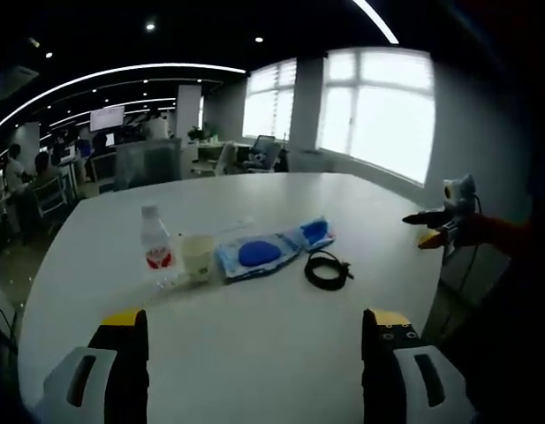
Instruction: Arrange the tabletop items into an orderly group along one side of the table until the central work area is clear of visible clutter.
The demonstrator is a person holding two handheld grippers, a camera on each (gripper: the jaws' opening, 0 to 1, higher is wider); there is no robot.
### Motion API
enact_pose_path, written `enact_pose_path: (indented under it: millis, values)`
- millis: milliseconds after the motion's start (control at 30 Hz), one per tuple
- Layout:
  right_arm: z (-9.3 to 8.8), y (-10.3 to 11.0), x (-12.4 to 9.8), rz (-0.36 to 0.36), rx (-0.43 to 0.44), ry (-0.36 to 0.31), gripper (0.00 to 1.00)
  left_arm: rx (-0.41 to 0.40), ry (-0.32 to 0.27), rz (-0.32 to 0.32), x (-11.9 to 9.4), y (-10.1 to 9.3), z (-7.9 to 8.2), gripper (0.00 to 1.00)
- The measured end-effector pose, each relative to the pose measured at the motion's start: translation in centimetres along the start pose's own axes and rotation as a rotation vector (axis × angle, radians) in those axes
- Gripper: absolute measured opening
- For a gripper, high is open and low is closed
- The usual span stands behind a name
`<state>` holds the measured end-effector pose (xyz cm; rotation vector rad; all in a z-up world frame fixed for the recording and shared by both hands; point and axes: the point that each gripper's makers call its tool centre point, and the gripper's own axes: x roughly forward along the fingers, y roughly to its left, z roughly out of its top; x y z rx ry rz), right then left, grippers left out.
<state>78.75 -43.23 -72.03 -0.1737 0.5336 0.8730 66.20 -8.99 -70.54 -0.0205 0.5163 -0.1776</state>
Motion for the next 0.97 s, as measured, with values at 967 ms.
enact_pose_path:
  millis: [967]
  values:
    - [-0.10, 0.89, 0.49, 0.022, -0.025, 0.028, 1.00, -0.017, 0.010, 0.013, -0.91, 0.15, -0.83, 0.99]
